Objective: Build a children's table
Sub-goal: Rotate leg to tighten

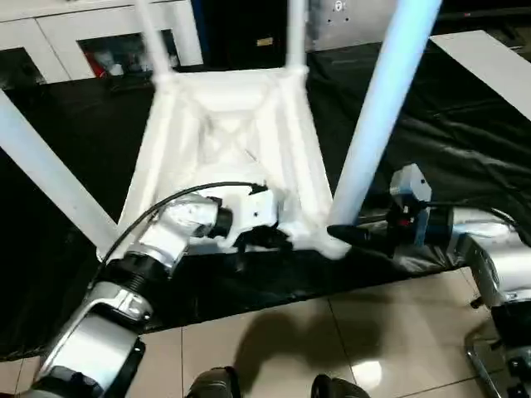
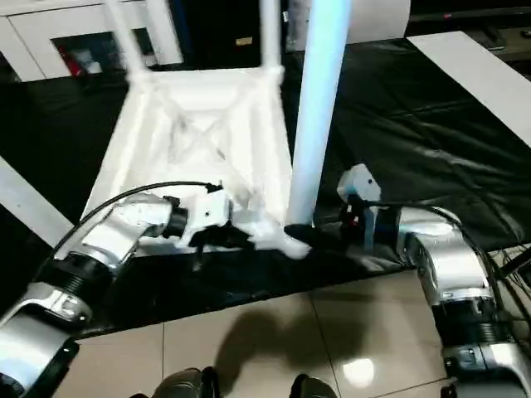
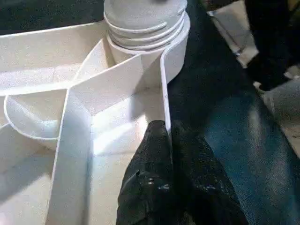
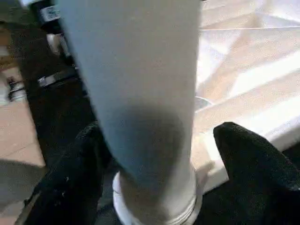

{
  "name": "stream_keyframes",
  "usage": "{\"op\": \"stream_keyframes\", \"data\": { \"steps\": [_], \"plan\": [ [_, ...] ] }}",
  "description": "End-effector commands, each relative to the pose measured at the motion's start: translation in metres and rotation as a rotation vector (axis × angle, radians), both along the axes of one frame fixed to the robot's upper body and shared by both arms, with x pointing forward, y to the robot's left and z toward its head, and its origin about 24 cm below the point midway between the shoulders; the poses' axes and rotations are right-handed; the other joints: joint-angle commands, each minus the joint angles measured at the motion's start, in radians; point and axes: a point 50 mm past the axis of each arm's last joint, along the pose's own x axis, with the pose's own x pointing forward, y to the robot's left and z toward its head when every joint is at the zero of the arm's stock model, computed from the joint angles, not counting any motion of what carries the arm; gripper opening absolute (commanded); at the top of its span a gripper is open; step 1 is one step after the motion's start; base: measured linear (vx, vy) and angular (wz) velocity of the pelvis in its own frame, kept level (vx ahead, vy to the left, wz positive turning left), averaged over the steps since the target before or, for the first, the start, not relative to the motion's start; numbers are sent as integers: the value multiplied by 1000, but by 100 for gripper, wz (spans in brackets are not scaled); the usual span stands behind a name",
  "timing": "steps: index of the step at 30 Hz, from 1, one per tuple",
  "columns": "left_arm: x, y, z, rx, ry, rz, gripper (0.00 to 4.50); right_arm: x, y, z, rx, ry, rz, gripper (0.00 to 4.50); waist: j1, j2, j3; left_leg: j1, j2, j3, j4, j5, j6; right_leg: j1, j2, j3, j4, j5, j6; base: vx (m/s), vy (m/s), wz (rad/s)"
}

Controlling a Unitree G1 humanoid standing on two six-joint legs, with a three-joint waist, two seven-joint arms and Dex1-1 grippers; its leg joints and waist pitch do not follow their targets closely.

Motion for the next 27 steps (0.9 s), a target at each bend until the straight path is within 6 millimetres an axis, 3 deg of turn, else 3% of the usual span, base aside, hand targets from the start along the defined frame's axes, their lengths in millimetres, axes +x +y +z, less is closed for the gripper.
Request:
{"op": "stream_keyframes", "data": {
  "steps": [1,4,8,14,27],
  "plan": [
    [-9,-7,-8,67,24,-112,0,-1,1,1,3,9,40,338,-5,-21,-90,14,60,-11,-44,-107,155,59,-73,46,-45,-98,-281,0,0,0],
    [-11,-5,-8,77,29,-144,0,-2,4,1,11,26,77,307,-2,-20,-89,10,59,-11,-41,-91,171,59,-75,45,-41,-87,-286,0,0,0],
    [-11,-4,-7,76,31,-171,0,-5,8,-1,24,61,138,272,0,-21,-86,12,60,-11,-43,-119,157,58,-77,45,-48,-153,-272,0,0,0],
    [-11,-3,-7,78,34,-178,0,-6,8,-2,27,83,163,217,3,-22,-87,12,60,-11,-42,-110,153,57,-76,46,-46,-140,-271,0,0,0],
    [-9,-1,-8,63,68,-144,0,-12,16,-2,100,157,178,208,2,-25,-80,11,58,-10,-43,-106,155,55,-74,46,-48,-162,-260,0,0,0]
  ]
}}
